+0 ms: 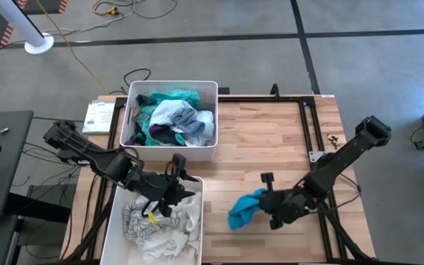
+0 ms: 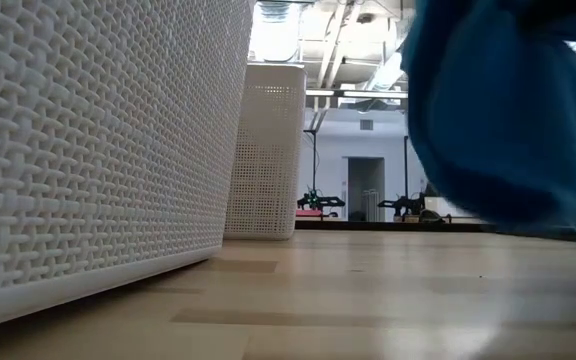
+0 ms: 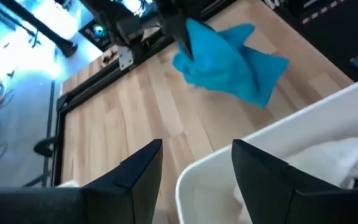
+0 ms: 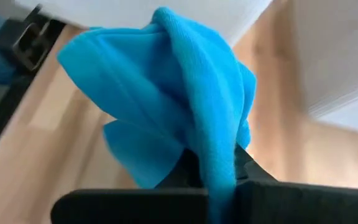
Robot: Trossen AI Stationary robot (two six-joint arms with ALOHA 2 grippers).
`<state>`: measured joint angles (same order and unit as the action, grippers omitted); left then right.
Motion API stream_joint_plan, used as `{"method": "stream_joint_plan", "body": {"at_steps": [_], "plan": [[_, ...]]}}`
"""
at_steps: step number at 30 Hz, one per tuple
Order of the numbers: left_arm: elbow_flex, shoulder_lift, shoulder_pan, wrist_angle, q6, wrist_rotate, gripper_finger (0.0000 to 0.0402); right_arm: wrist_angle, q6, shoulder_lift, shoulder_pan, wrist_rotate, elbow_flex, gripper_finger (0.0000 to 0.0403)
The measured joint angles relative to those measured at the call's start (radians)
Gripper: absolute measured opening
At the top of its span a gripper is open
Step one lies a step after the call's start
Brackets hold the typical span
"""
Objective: Sort clothes
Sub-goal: Put the blue shorts into the top laundry bin
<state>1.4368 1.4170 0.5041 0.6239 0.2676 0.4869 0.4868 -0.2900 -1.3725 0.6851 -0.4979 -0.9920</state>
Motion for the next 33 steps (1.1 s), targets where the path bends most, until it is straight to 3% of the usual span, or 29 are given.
{"method": "stream_joint_plan", "body": {"at_steps": [9, 18, 25, 33], "plan": [[0.000, -0.050, 0.000, 0.129, -0.071, 0.096, 0.0187, -0.093, 0.228, 0.107, -0.053, -0.130, 0.000, 0.0006], [0.000, -0.119, 0.000, 0.243, -0.138, 0.228, 0.0187, -0.322, 0.527, 0.175, -0.152, -0.137, -0.001, 0.0006], [0.000, -0.216, 0.000, 0.259, -0.160, 0.246, 0.0187, -0.519, 0.734, 0.196, -0.251, -0.078, -0.002, 0.0006], [-0.050, -0.318, -0.024, 0.231, -0.179, 0.266, 0.0187, -0.666, 0.842, 0.194, -0.364, 0.008, -0.006, 0.0006]]}}
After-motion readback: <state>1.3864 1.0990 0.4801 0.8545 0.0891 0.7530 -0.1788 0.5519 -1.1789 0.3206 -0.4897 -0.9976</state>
